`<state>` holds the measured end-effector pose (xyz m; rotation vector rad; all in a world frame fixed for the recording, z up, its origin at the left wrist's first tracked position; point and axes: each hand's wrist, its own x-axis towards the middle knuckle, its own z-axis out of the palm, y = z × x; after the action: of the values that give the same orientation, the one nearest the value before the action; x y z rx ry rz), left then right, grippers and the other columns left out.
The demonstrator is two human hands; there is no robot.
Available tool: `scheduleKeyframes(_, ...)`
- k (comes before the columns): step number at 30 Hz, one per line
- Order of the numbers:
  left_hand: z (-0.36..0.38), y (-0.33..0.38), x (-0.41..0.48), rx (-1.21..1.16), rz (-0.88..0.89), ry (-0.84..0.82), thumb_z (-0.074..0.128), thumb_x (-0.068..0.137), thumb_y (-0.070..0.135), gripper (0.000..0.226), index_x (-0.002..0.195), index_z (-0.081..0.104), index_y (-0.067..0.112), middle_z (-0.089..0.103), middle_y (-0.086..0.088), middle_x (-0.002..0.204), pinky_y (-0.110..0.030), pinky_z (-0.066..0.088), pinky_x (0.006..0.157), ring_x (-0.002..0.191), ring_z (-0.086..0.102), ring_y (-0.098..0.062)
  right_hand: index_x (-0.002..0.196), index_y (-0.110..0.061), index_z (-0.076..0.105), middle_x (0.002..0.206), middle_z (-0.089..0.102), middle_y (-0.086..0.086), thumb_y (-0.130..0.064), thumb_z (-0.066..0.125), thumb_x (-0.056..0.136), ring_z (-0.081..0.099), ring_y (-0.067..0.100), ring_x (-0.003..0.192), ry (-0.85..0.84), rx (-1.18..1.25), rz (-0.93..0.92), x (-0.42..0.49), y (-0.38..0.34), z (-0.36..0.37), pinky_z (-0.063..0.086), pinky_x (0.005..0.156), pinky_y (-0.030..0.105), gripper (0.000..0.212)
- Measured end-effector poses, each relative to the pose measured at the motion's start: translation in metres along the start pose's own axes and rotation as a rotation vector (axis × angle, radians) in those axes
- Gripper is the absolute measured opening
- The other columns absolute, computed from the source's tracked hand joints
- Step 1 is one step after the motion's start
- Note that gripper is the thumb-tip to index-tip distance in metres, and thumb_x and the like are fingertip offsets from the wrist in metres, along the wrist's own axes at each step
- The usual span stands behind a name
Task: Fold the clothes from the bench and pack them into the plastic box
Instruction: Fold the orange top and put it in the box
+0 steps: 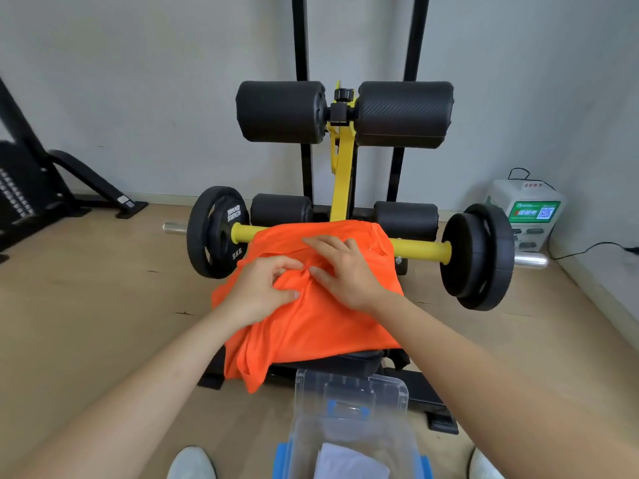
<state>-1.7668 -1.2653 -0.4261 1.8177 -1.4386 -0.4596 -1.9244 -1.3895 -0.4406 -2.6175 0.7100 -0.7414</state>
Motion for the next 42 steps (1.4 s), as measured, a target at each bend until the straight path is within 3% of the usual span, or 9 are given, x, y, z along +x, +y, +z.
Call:
scheduleKeyframes(4,-0.003,0.002,-0.005,-0.039,0.070,0.053,0.082,0.073,0.002,0.047,0.111,0.072,0.028,0.072,0.017,0.101,-0.027,0.054,0.092,0.091,0.067,0.000,0.125,-0.021,0.066,0.115,0.067,0.002,-0.020,0.068,0.088,0.059,0.018,0.104,-0.141,0.123,-0.066,0.015,-0.004,-0.007,0.043,0.094,0.030,0.037)
scheduleKeyframes(11,-0.021,-0.011,-0.012,-0.137,-0.015,-0.076,0.083,0.076,0.001,0.053,0.118,0.066,0.028,0.071,-0.003,0.087,-0.042,0.060,0.083,0.076,0.071,-0.018,0.108,-0.019,0.073,0.105,0.066,0.003,-0.020,0.068,0.089,0.059,0.018,0.096,-0.228,0.117,-0.009,0.021,-0.012,-0.011,0.045,0.090,0.031,0.020)
scheduleKeyframes(19,-0.053,-0.013,-0.026,-0.021,-0.243,-0.413,0.082,0.079,0.009,0.018,0.097,0.077,0.010,0.079,0.001,0.087,-0.038,0.060,0.088,0.090,0.075,-0.021,0.085,-0.016,0.070,0.076,0.064,-0.014,-0.016,0.064,0.092,0.057,0.004,0.070,-0.035,0.253,0.119,0.029,-0.011,-0.021,0.044,0.069,0.023,0.009)
scheduleKeyframes(22,-0.068,-0.022,-0.031,0.057,-0.282,-0.451,0.082,0.077,0.015,0.022,0.095,0.077,0.003,0.078,-0.014,0.094,-0.045,0.057,0.094,0.093,0.074,-0.030,0.082,-0.020,0.068,0.070,0.061,-0.016,-0.016,0.063,0.093,0.057,0.005,0.063,0.038,0.247,0.134,0.032,-0.009,-0.020,0.046,0.067,0.027,0.012)
scheduleKeyframes(25,-0.083,-0.035,-0.035,-0.020,-0.323,-0.350,0.078,0.084,0.017,0.026,0.097,0.072,-0.005,0.072,-0.026,0.099,-0.038,0.056,0.085,0.081,0.069,-0.023,0.082,-0.015,0.068,0.063,0.064,-0.008,-0.015,0.062,0.093,0.063,0.014,0.053,0.080,0.240,0.164,0.034,-0.009,-0.022,0.054,0.066,0.035,0.012)
scheduleKeyframes(28,-0.092,-0.044,-0.036,-0.168,-0.378,-0.121,0.074,0.089,0.018,0.014,0.097,0.076,0.007,0.076,-0.017,0.096,-0.034,0.054,0.074,0.080,0.068,-0.018,0.086,-0.015,0.069,0.063,0.068,0.000,-0.016,0.064,0.092,0.066,0.013,0.050,0.103,0.236,0.198,0.034,-0.008,-0.020,0.057,0.066,0.037,0.008)
scheduleKeyframes(33,-0.096,-0.051,-0.031,-0.363,-0.370,0.299,0.075,0.088,0.015,0.008,0.094,0.077,0.012,0.076,-0.008,0.084,-0.026,0.055,0.060,0.072,0.070,-0.018,0.095,-0.016,0.071,0.085,0.070,-0.003,-0.016,0.068,0.090,0.065,0.018,0.077,0.176,0.193,0.194,0.038,-0.012,-0.018,0.054,0.078,0.037,0.006)
scheduleKeyframes(36,-0.090,-0.058,-0.025,-0.363,-0.287,0.534,0.080,0.084,0.016,0.015,0.098,0.077,0.017,0.078,-0.004,0.087,-0.028,0.058,0.072,0.083,0.075,-0.017,0.110,-0.014,0.070,0.102,0.069,-0.001,-0.011,0.068,0.089,0.062,0.013,0.089,0.166,0.222,0.187,0.038,-0.014,-0.015,0.052,0.087,0.032,0.021)
scheduleKeyframes(42,-0.071,-0.086,-0.036,-0.117,-0.424,0.280,0.077,0.088,0.025,0.033,0.118,0.066,0.017,0.074,-0.002,0.102,-0.026,0.055,0.072,0.084,0.068,-0.009,0.133,-0.020,0.058,0.130,0.059,0.001,-0.012,0.071,0.087,0.067,0.014,0.086,-0.027,0.200,0.150,0.023,-0.006,-0.016,0.047,0.083,0.024,0.048)
